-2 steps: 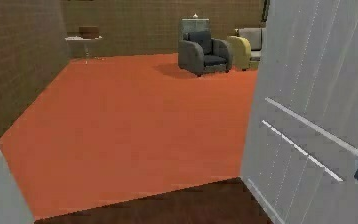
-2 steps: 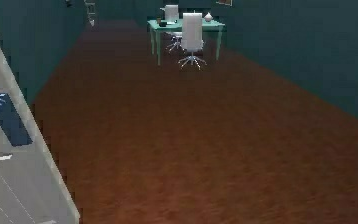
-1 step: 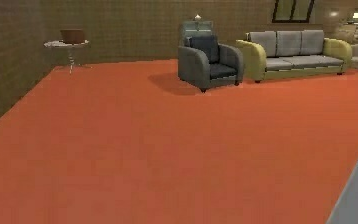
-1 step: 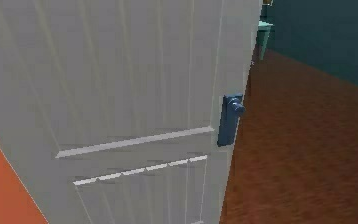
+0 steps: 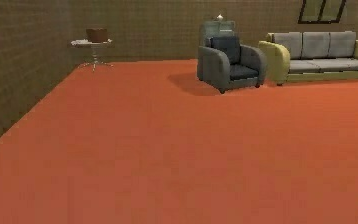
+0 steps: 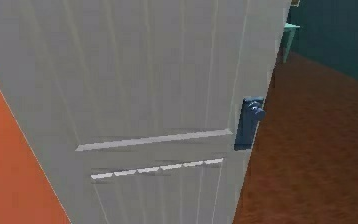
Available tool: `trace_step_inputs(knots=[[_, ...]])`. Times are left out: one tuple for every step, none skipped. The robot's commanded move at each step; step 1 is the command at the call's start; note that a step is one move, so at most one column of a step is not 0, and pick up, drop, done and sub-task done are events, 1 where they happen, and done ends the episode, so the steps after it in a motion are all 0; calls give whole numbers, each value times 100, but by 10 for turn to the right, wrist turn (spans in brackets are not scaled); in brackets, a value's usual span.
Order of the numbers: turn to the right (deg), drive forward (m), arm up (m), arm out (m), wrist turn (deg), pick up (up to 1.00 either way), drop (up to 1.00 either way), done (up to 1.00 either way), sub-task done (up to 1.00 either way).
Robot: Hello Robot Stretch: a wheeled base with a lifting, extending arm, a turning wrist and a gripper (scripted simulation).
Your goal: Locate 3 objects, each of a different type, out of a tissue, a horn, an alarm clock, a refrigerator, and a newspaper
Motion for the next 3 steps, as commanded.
trace_step_inputs(knots=[[-30,0,0,0,0,0,0,0,0],[0,50,0,0,0,0,0,0,0],[420,0,0,0,0,0,0,0,0]])
